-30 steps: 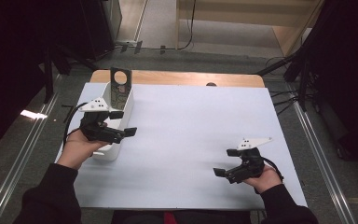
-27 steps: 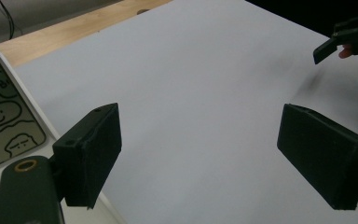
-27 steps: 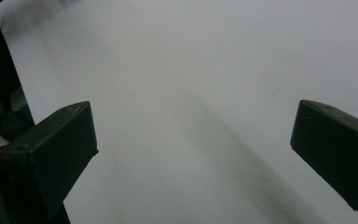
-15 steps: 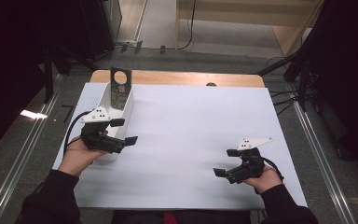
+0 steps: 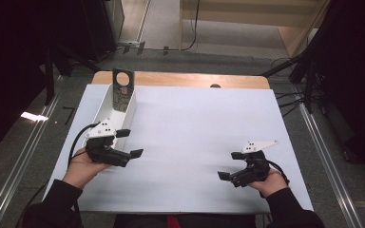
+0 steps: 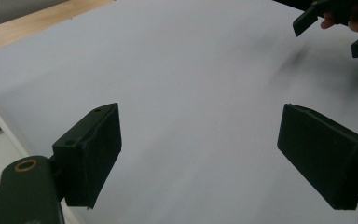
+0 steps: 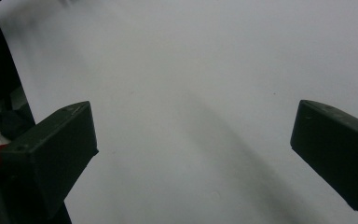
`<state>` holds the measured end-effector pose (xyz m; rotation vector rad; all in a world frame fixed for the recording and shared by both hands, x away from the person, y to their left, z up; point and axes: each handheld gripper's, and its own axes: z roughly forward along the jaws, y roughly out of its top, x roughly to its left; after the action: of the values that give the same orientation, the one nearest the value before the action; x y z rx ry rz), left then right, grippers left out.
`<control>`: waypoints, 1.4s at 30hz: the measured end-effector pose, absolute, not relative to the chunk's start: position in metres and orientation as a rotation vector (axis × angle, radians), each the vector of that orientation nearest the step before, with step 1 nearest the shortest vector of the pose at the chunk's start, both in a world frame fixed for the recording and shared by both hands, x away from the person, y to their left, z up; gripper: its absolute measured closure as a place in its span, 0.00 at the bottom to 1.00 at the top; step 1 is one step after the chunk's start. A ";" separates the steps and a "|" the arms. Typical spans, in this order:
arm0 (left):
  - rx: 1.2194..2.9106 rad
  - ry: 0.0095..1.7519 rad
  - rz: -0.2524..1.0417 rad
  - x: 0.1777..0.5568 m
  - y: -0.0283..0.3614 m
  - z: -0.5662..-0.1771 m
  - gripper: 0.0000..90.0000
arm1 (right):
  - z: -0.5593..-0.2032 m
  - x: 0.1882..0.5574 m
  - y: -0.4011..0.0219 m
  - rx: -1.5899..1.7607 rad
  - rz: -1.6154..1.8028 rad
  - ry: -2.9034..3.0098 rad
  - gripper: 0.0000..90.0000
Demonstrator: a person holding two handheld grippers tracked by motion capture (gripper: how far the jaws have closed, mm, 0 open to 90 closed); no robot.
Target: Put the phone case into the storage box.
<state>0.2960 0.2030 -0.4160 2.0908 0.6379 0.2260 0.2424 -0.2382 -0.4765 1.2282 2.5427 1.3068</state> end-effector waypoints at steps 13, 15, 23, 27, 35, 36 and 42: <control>2.099 0.614 0.220 0.281 0.200 -0.429 0.15 | -0.476 0.242 -0.238 1.224 1.305 2.548 0.00; 2.105 0.604 0.224 0.279 0.200 -0.431 0.15 | -0.476 0.242 -0.238 1.223 1.310 2.544 0.00; 2.121 0.598 0.214 0.274 0.200 -0.438 0.15 | -0.476 0.242 -0.239 1.221 1.318 2.539 0.00; 2.127 0.600 0.213 0.272 0.202 -0.440 0.15 | -0.475 0.242 -0.239 1.221 1.318 2.539 0.00; 2.138 0.601 0.203 0.268 0.207 -0.446 0.15 | -0.475 0.241 -0.239 1.217 1.321 2.539 0.00; 2.140 0.600 0.203 0.268 0.207 -0.446 0.15 | -0.475 0.241 -0.239 1.218 1.321 2.539 0.00; 2.134 0.596 0.209 0.267 0.210 -0.448 0.15 | -0.475 0.241 -0.239 1.215 1.323 2.540 0.00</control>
<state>0.2667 0.2103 -0.4475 2.1340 0.5964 0.2093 0.2414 -0.2387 -0.4754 1.2146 2.5400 1.3234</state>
